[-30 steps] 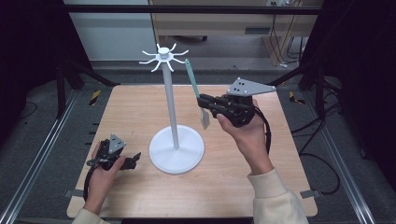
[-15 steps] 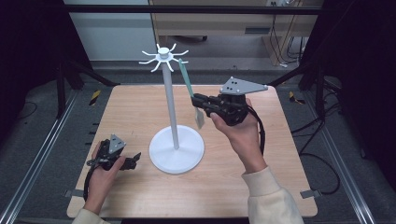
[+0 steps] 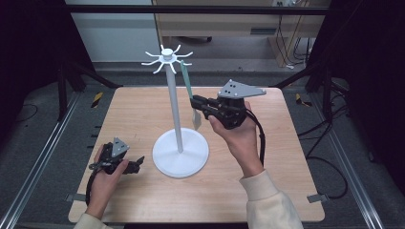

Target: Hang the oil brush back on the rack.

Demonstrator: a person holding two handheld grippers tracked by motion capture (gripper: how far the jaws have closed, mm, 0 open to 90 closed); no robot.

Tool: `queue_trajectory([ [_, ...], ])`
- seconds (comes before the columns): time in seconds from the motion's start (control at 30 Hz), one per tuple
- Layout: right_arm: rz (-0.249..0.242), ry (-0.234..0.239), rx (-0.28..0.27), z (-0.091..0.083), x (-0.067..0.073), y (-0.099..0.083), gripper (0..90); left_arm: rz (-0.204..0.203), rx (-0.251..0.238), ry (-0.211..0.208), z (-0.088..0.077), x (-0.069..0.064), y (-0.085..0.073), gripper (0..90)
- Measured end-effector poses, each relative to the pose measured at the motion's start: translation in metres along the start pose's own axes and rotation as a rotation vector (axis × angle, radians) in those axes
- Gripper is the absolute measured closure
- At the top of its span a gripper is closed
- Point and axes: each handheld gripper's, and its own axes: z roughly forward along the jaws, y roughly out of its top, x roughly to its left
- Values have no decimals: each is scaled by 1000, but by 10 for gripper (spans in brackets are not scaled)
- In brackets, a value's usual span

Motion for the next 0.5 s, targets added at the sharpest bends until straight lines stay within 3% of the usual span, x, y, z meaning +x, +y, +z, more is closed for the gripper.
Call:
queue_trajectory([
  [0.17, 1, -21, -24, 3, 2, -4, 822, 1, 1, -1, 0, 0, 0, 34],
  [0.5, 5, -19, -41, 9, 4, -7, 819, 5, 3, -3, 1, -1, 0, 34],
])
